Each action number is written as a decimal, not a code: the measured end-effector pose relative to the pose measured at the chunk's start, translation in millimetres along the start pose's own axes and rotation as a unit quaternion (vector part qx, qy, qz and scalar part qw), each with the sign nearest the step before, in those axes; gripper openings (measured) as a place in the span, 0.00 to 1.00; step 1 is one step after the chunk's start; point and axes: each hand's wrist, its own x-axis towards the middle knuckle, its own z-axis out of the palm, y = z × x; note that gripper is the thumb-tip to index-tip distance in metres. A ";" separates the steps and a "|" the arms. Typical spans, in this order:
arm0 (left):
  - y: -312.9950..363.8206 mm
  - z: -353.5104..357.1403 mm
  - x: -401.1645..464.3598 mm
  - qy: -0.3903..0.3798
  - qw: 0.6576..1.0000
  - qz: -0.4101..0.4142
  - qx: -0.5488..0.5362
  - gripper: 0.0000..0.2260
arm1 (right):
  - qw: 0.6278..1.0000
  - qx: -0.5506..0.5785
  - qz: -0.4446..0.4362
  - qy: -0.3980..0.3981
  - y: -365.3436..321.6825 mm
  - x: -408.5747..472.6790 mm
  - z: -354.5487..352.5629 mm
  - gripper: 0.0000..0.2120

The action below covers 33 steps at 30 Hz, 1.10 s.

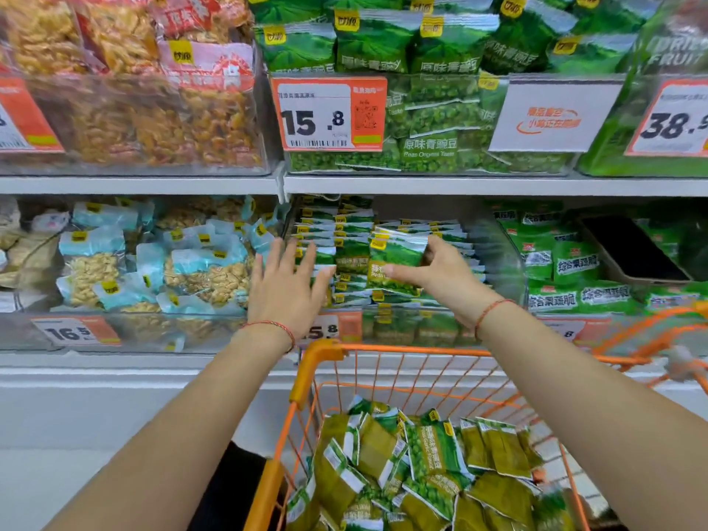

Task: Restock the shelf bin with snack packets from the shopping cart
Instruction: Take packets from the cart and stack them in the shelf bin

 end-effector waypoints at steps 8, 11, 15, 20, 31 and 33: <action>-7.9 24.0 3.9 0.092 0.995 0.018 0.038 0.29 | 0.996 -0.084 0.012 -0.037 5.5 37.3 29.3 0.42; -8.7 27.3 5.2 0.114 0.993 0.022 0.036 0.27 | 0.995 -0.101 0.004 -0.026 7.1 46.6 40.8 0.34; -11.5 30.5 6.5 0.152 0.987 0.041 0.032 0.26 | 0.991 -0.111 0.001 0.073 19.3 52.2 54.9 0.40; -15.3 40.8 5.5 0.209 0.975 0.068 -0.004 0.22 | 0.981 -0.132 -0.038 0.140 27.5 47.5 58.5 0.35; -13.3 45.7 4.6 0.239 0.969 0.060 -0.006 0.23 | 0.925 -0.355 -0.103 0.091 32.6 50.6 69.4 0.34; -14.8 43.0 3.0 0.227 0.972 0.064 -0.021 0.24 | 0.932 -0.336 -0.100 0.087 34.2 49.1 67.0 0.39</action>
